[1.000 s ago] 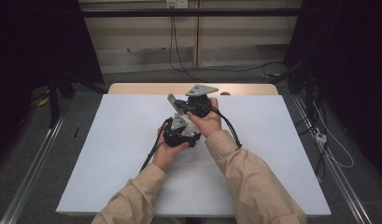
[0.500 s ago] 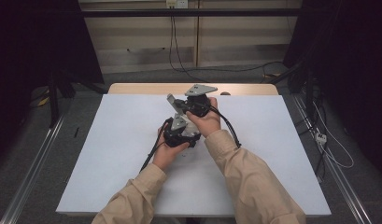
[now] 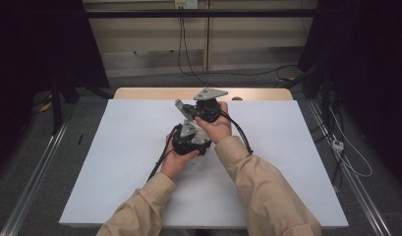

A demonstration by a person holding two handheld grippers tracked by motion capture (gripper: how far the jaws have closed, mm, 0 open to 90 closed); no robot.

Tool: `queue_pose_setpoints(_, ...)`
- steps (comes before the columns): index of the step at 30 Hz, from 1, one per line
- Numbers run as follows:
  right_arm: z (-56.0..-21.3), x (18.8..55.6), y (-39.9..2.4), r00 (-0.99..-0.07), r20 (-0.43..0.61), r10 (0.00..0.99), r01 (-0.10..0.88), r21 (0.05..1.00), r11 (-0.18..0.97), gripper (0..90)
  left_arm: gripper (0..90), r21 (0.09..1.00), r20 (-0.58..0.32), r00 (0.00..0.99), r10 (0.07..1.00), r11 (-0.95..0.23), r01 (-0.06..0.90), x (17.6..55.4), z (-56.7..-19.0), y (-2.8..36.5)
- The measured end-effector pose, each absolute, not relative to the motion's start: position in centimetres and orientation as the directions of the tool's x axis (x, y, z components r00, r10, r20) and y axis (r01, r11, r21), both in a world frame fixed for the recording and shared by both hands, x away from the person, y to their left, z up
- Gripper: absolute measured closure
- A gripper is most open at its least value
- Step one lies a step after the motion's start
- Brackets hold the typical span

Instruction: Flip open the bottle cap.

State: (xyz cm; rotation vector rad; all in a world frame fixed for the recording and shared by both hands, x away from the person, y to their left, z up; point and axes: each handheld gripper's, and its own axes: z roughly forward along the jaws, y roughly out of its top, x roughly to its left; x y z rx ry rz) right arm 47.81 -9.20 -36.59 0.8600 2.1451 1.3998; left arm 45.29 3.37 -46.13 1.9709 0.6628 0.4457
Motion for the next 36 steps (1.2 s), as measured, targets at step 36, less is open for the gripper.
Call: queue_pose_setpoints(36, -37.6, 48.6, -8.7, -0.727, 0.006, 0.687, 0.296, 0.905, 0.305, 90.0, 18.6, 0.885, 0.042, 0.785, 0.619, -0.388, 0.259, 45.2, -46.1, 3.3)
